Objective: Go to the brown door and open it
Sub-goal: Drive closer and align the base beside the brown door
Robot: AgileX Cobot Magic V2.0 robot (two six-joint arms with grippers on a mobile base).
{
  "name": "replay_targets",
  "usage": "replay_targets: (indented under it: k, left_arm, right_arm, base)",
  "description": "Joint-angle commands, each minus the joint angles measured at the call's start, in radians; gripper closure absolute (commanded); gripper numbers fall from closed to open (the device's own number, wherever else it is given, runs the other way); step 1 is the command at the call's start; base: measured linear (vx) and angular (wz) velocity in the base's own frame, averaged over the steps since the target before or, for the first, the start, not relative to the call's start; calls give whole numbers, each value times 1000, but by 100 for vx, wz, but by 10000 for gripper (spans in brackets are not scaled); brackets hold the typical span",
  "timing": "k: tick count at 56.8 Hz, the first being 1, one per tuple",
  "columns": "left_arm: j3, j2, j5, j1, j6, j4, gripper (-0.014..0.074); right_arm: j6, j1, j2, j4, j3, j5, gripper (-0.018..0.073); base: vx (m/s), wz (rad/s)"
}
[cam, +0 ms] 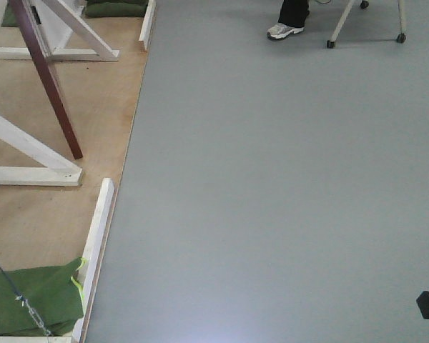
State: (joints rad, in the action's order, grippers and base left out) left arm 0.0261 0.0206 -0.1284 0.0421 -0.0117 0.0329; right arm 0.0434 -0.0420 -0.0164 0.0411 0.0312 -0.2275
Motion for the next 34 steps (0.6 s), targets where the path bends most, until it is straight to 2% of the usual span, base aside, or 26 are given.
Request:
replay_targets:
  k: [1,34]
  left_arm:
    - [-26,5,75,1,2,6,603]
    - [-26,5,75,1,2,6,603]
  right_arm:
    - [8,0,-6,0,6,79,559]
    - [8,0,-6,0,6,79,559]
  base:
    - [37,-9]
    - [38,0]
